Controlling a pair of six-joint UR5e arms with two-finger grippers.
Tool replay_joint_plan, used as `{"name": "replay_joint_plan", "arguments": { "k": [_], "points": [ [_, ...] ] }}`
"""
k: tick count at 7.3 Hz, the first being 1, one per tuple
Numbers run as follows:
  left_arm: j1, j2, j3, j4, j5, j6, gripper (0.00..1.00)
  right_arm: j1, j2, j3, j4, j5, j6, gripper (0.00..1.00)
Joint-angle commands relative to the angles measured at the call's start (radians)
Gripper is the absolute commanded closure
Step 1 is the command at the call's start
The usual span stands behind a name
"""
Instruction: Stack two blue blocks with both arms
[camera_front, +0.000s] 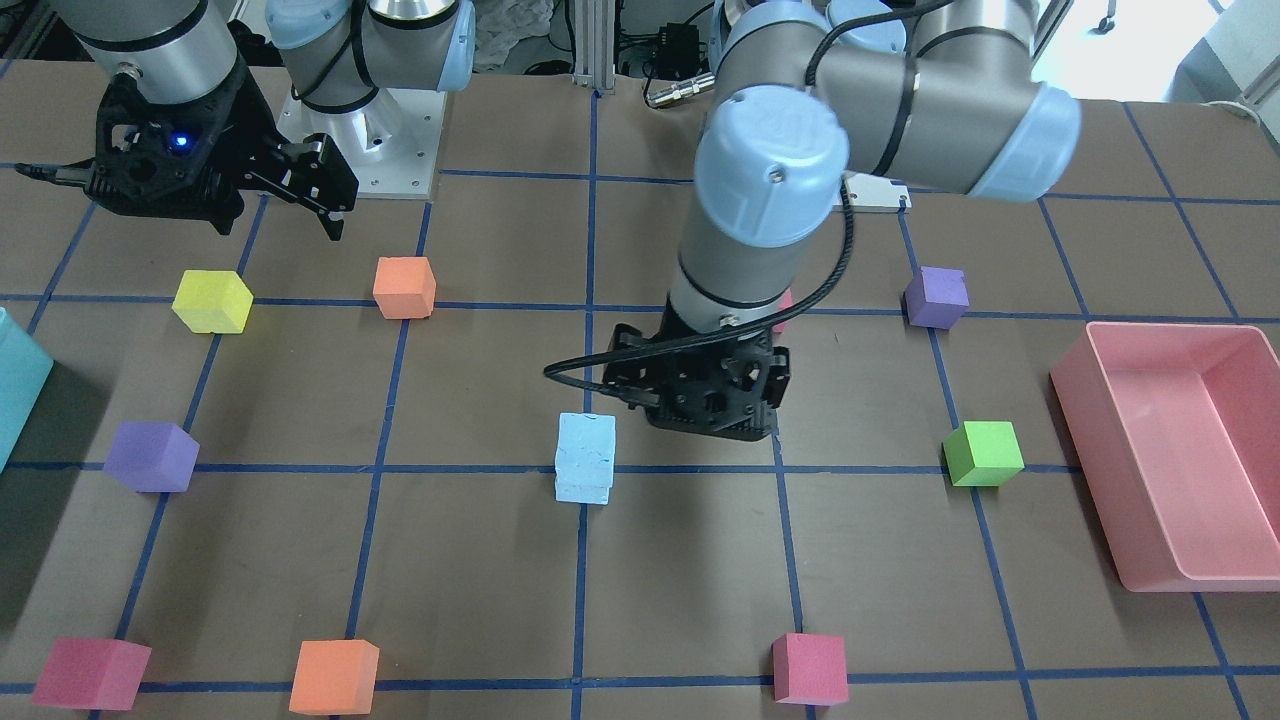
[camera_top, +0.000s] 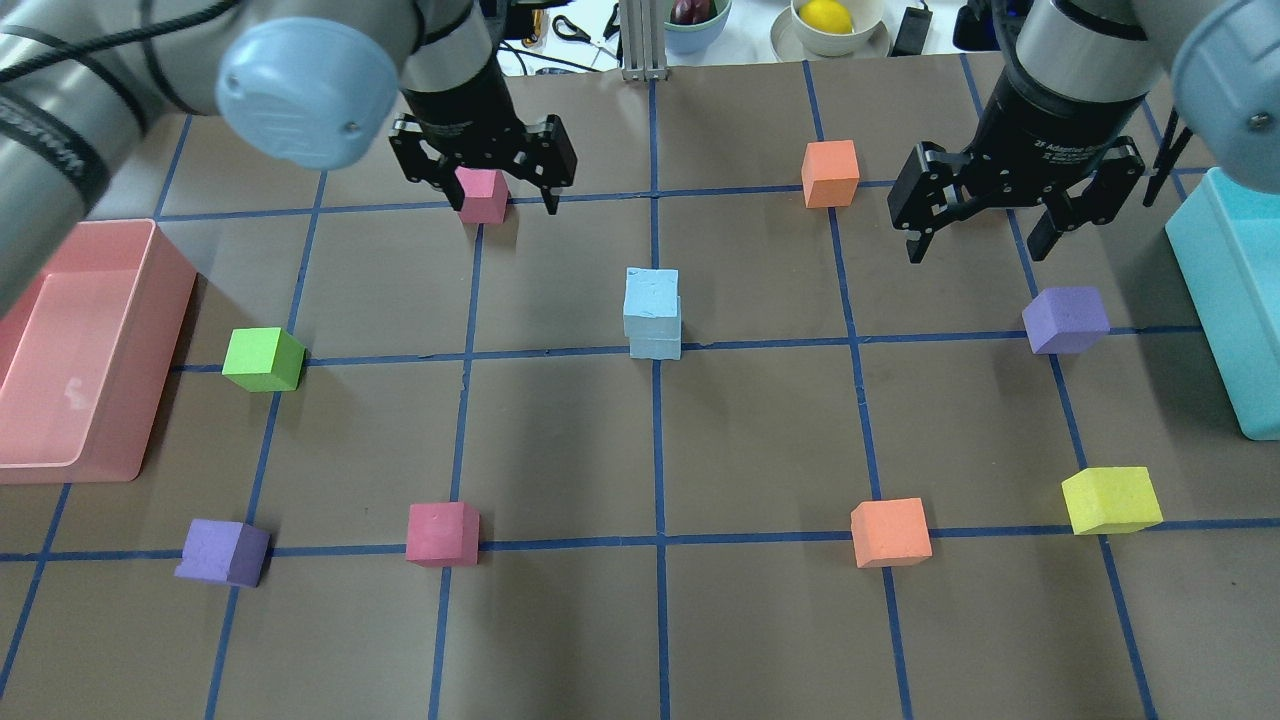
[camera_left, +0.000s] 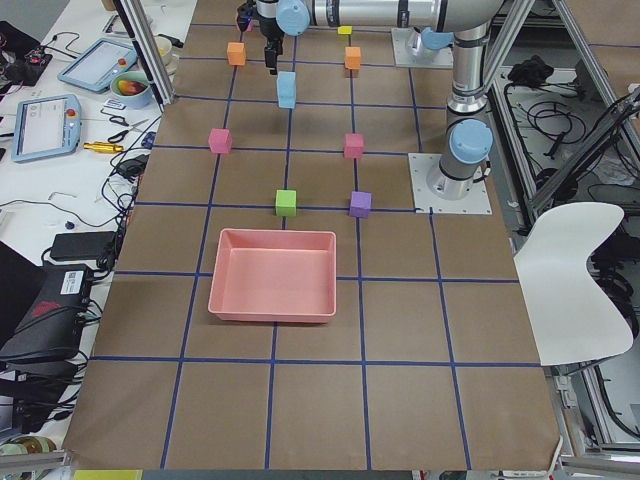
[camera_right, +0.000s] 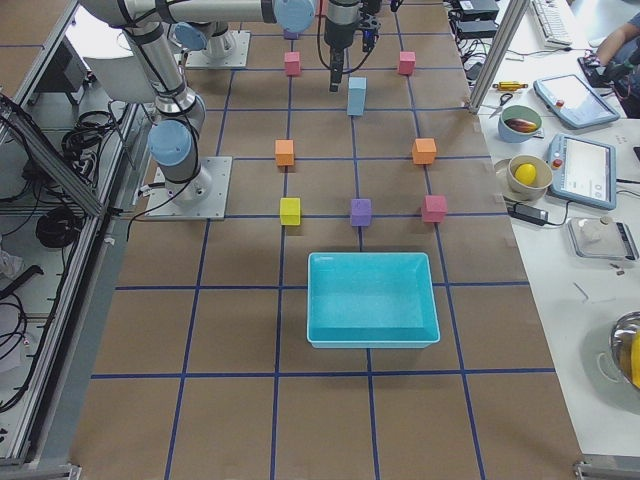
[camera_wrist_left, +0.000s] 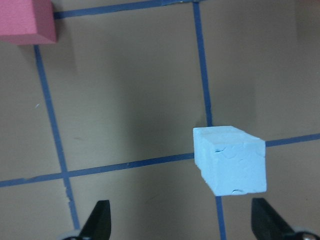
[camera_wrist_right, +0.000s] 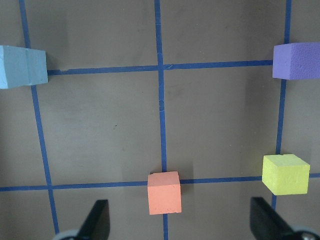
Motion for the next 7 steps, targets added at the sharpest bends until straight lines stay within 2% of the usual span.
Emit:
{"name": "replay_joint_plan", "arguments": {
  "k": [1, 2, 4, 5, 7],
  "points": [
    [0.031, 0.141, -0.026, -0.03, 0.107, 0.055, 0.0, -0.001, 0.0, -0.001, -0.001, 0.002, 0.003, 0.0],
    [0.045, 0.178, -0.054, -0.033, 0.118, 0.051, 0.0, -0.001, 0.0, -0.001, -0.001, -0.001, 0.002, 0.0],
    [0.078, 0.186, -0.109, -0.018, 0.108, 0.04, 0.0, -0.002, 0.0, -0.001, -0.001, 0.001, 0.002, 0.0],
    [0.106, 0.186, -0.111, -0.018, 0.028, 0.044, 0.0, -0.001, 0.0, -0.001, -0.001, 0.001, 0.002, 0.0],
    [0.123, 0.207, -0.119, -0.028, 0.038, 0.054, 0.0, -0.001, 0.0, -0.001, -0.001, -0.004, 0.0, 0.0]
  ]
}}
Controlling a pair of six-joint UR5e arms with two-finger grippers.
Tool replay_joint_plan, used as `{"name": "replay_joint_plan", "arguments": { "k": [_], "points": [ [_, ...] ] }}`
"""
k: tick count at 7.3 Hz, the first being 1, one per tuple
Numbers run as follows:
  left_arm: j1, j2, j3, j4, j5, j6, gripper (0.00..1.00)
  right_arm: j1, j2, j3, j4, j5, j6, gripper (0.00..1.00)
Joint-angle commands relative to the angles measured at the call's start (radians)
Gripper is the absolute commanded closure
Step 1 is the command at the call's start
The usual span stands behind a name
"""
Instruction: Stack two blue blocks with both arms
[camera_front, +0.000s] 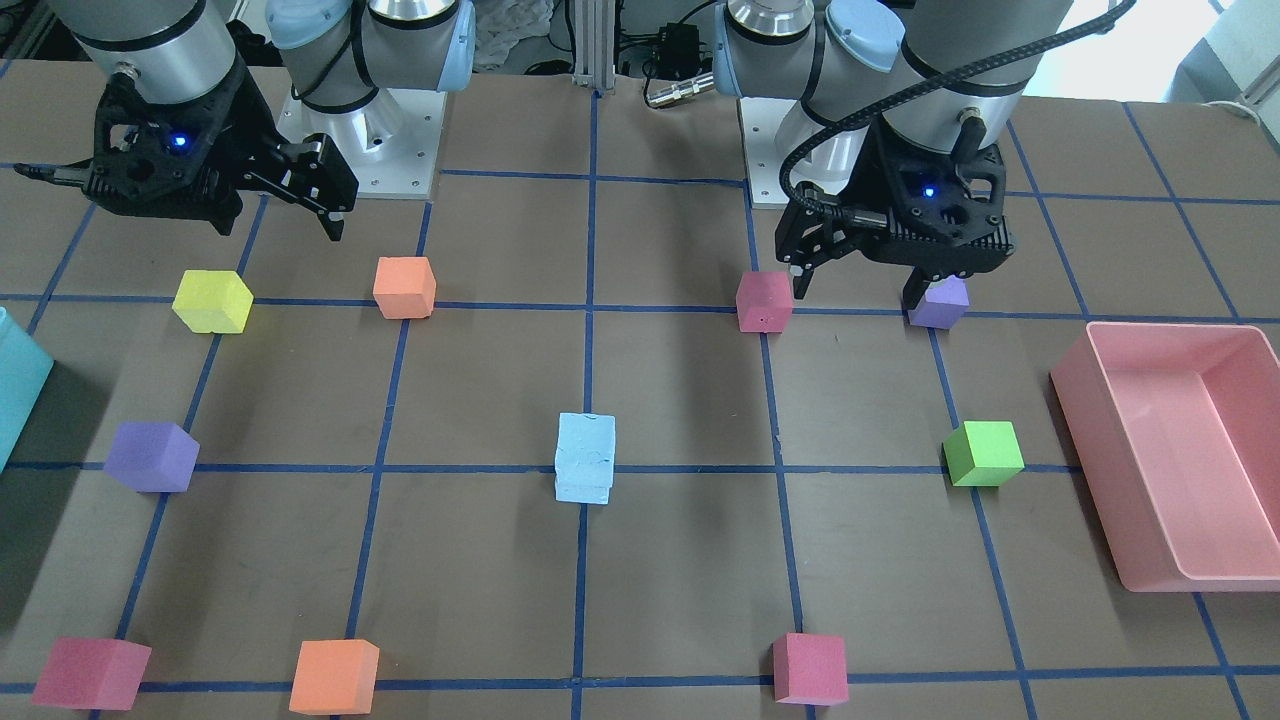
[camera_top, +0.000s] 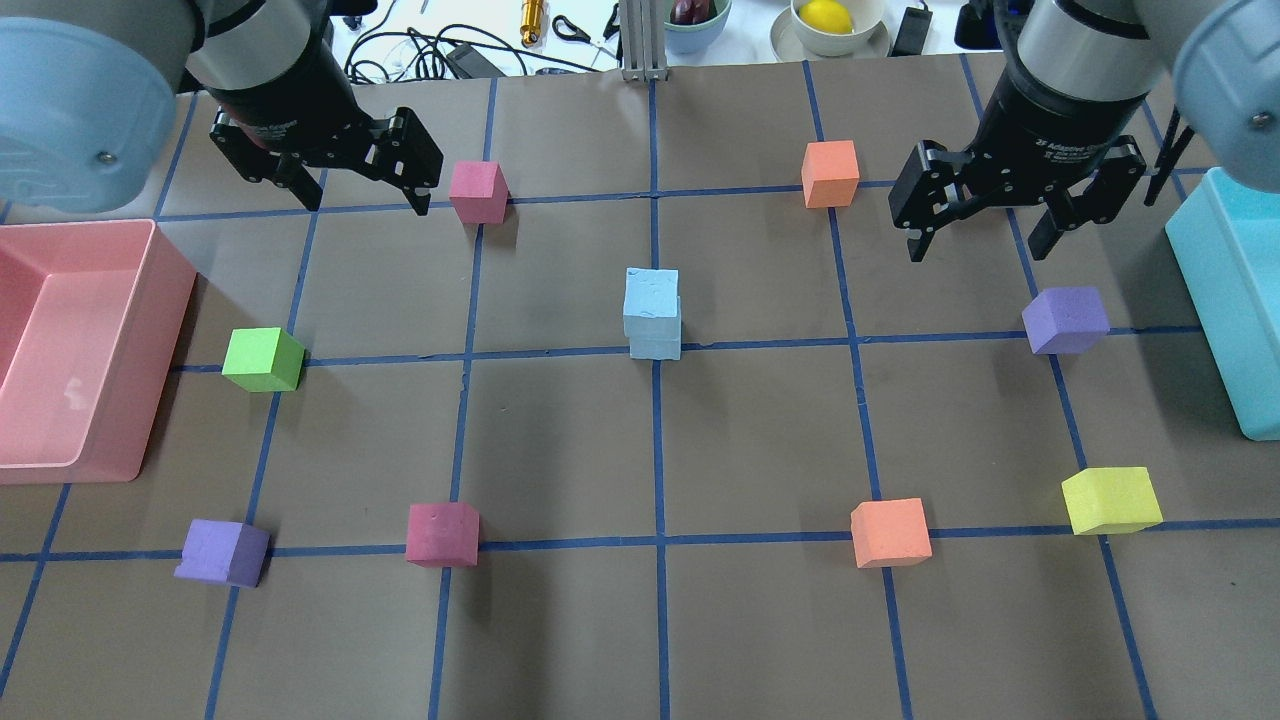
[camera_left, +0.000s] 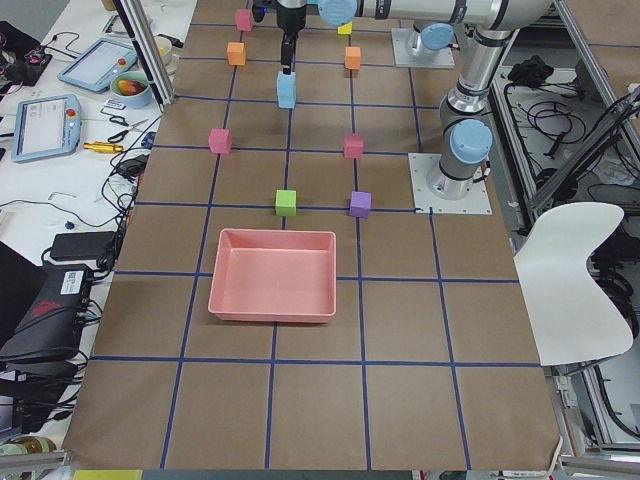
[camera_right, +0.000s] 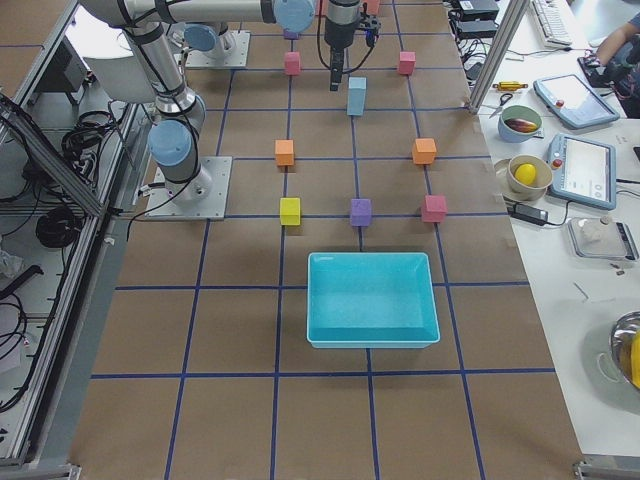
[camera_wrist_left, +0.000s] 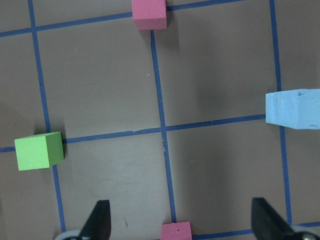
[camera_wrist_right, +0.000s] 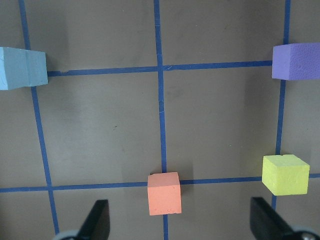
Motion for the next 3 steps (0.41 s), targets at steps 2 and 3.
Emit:
{"name": "replay_joint_plan", "arguments": {
  "k": [2, 3],
  "points": [
    [0.017, 0.017, -0.001, -0.006, -0.004, 0.003, 0.0, -0.001, 0.0, 0.002, 0.0, -0.007, -0.002, 0.0],
    [0.014, 0.019, -0.009, -0.008, -0.005, -0.001, 0.0, -0.001, 0.0, 0.002, 0.0, -0.008, -0.002, 0.0]
  ]
}}
